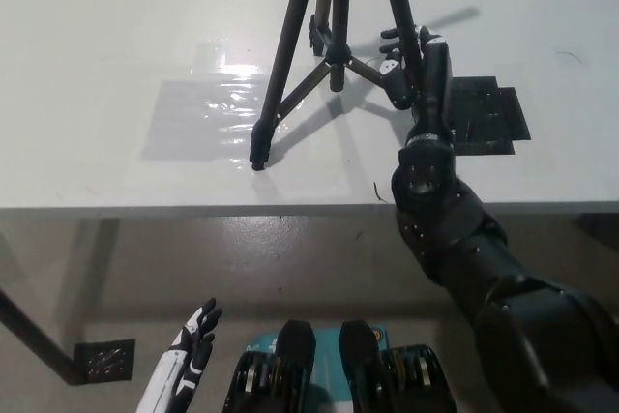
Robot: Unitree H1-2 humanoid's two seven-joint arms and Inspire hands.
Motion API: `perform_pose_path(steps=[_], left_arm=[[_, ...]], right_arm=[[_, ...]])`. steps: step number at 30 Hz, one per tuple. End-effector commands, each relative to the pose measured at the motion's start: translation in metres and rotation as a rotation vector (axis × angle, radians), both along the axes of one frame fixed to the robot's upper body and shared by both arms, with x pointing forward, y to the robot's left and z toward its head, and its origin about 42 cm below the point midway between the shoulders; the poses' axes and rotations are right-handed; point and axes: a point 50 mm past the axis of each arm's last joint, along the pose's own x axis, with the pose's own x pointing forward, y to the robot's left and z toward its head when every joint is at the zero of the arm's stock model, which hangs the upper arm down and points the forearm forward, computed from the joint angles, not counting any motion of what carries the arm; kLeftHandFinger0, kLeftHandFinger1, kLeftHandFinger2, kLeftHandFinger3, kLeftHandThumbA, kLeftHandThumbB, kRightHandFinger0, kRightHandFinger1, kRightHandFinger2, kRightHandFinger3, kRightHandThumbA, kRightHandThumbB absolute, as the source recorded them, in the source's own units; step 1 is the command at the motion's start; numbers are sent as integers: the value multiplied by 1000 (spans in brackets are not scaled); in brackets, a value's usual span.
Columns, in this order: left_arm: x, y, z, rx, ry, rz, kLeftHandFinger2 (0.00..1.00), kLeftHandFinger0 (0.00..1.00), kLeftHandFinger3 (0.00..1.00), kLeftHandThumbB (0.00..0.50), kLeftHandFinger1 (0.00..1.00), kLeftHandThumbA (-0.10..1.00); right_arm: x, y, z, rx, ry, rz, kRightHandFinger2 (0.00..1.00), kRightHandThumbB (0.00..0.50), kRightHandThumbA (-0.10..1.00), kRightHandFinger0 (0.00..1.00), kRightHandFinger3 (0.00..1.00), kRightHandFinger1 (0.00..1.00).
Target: A tripod lies near the right hand side of the table and the robot grab a leg of the tripod using its right hand and put it up right.
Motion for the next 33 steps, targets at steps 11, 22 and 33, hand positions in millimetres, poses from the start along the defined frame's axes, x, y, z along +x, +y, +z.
perform_pose_path(steps=[11, 22, 33], left_arm=[[-4, 2, 4, 12, -30, -8, 1000, 1000, 1000, 396, 1000, 1000], [-3, 2, 3, 16, -37, -20, 1000, 1000, 1000, 426, 1000, 1000], [-2, 3, 3, 38, -31, -14, 1000, 1000, 1000, 410, 1000, 1000]], right_arm=[[24, 22, 102, 167, -90, 604, 1000, 500, 835, 1000, 1000, 1000], [-27, 9, 232, 451, -418, 841, 1000, 500, 667, 1000, 1000, 1000], [-151, -50, 295, 409, -826, 913, 1000, 500, 697, 1000, 1000, 1000]])
